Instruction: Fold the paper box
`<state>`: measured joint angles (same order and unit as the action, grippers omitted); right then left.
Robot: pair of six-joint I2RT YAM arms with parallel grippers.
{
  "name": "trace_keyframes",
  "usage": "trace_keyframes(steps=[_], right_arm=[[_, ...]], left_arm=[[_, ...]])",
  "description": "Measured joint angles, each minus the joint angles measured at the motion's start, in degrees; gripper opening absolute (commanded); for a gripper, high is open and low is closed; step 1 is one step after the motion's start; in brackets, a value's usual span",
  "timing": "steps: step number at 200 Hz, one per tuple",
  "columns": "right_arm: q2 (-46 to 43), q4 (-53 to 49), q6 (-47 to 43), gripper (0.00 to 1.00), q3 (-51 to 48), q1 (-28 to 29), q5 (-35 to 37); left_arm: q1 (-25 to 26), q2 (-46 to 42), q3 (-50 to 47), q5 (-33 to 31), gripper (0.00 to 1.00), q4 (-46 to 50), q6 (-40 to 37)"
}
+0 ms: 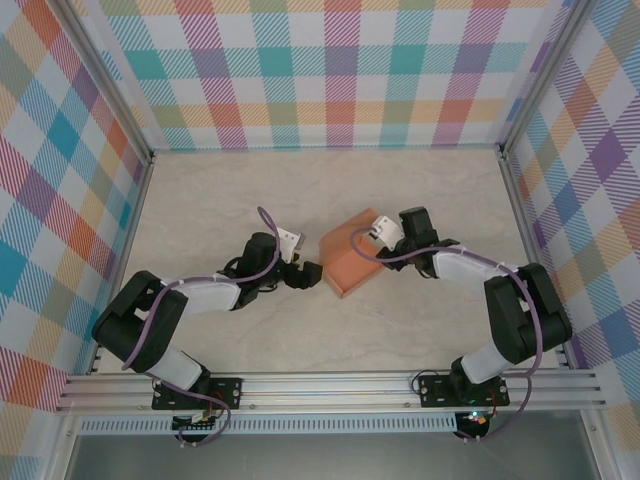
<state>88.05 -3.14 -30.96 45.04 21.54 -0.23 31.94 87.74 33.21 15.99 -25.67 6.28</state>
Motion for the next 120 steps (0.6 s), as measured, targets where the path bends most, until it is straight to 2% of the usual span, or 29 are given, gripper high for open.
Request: trace_keyframes(steps=[27,73,94,120], right_arm=[[0.0,-5.4,0.2,0.50,2.6,-0.2,-1.2],[1.4,-12.3,-0.6,0.52,9.7,-0.4,-7.9],[4.1,-11.1,-1.0,0.50,10.9,-0.4,-7.6],[8.2,-7.8,-2.6,0.46,10.8,-0.1,-3.8]], left_arm=[[0.0,-0.1,0.0,-0.6,0.87,0.0,0.1],[0.0,-2.6,-0.4,-3.1,0.87,0.0,0.3],[0.0,-2.9,-0.9,-3.7,0.86,0.0,0.6],[0.0,-3.0,-1.8,-4.7,0.86,0.0,1.2]])
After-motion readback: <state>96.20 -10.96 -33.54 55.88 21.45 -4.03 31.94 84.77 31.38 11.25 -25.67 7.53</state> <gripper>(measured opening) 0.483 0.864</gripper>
